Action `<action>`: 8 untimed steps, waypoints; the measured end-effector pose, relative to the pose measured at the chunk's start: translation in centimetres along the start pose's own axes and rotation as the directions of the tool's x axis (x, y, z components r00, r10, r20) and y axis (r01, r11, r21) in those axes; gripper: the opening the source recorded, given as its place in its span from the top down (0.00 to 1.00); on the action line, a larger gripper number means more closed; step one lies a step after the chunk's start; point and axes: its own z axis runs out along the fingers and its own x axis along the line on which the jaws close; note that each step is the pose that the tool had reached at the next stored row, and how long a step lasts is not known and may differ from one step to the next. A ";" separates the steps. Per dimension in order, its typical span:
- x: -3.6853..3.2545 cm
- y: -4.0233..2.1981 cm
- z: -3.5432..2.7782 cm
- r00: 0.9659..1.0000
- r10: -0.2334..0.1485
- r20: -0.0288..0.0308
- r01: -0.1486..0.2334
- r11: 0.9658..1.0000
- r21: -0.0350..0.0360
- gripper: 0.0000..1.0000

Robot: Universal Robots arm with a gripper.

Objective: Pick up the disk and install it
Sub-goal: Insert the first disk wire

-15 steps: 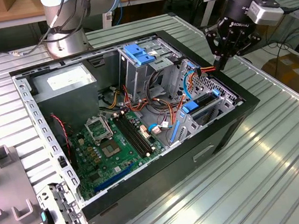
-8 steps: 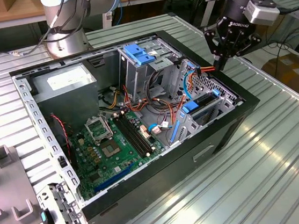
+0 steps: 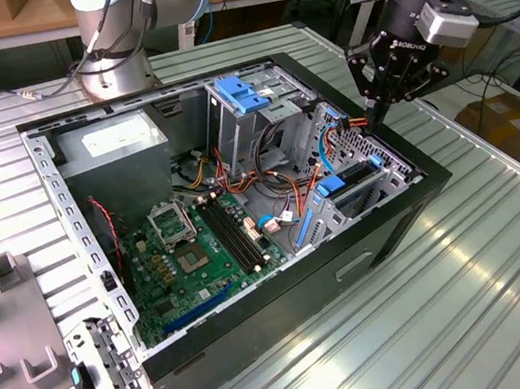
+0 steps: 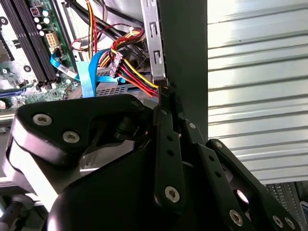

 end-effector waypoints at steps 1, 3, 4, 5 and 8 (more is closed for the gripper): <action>0.00 0.00 -0.01 1.000 0.020 0.000 -0.020 1.000 -0.001 0.84; -0.22 0.17 -0.01 0.999 0.032 0.000 -0.032 0.999 -0.001 0.84; -0.33 0.28 -0.01 0.999 0.032 0.000 -0.032 0.999 -0.001 0.84; -0.56 0.47 -0.01 0.999 0.033 0.000 -0.033 0.999 -0.001 0.84; -0.67 0.57 0.00 0.999 0.034 0.000 -0.034 0.999 -0.001 0.84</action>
